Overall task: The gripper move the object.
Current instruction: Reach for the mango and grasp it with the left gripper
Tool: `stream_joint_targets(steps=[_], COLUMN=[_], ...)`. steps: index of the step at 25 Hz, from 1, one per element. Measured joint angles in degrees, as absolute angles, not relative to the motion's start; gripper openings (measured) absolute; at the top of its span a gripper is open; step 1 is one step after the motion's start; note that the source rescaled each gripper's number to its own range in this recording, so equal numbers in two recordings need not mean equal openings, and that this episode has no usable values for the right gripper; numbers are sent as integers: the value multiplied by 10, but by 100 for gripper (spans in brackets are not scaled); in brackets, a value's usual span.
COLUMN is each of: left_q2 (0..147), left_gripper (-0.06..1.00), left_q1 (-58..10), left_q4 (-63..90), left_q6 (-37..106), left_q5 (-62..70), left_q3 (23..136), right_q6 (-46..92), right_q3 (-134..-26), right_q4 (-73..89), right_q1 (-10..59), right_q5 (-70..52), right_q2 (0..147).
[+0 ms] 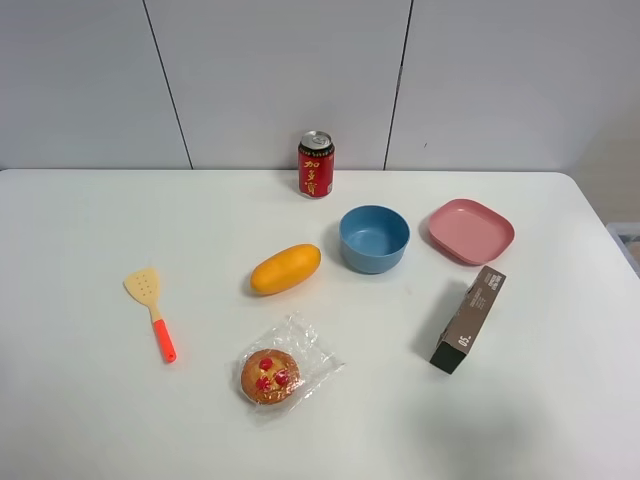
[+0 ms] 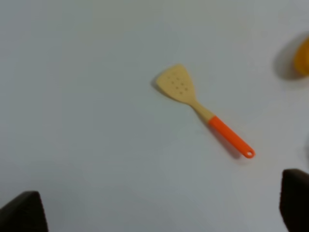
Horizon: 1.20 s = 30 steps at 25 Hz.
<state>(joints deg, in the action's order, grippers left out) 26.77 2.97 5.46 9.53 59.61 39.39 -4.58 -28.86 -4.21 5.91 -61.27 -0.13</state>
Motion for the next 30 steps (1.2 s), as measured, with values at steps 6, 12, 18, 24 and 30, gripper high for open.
stream_joint_targets(steps=[6, 12, 18, 24, 30], left_q2=[423, 549, 674, 813, 918], left_gripper=[99, 99, 99, 99, 99], left_q1=[30, -4, -101, -197, -282], left_q4=[123, 156, 156, 157, 151], left_q6=[234, 307, 317, 317, 317], left_q5=[537, 510, 457, 420, 381], left_q3=[404, 448, 530, 608, 648], right_q6=[-46, -46, -46, -46, -46], right_q3=[-289, -289, -289, -289, -289], right_q4=[-42, -42, -42, -42, -42], right_q1=[59, 59, 59, 59, 59], right_q5=[-613, -613, -613, -613, -613], right_q2=[-1, -1, -1, -1, -1])
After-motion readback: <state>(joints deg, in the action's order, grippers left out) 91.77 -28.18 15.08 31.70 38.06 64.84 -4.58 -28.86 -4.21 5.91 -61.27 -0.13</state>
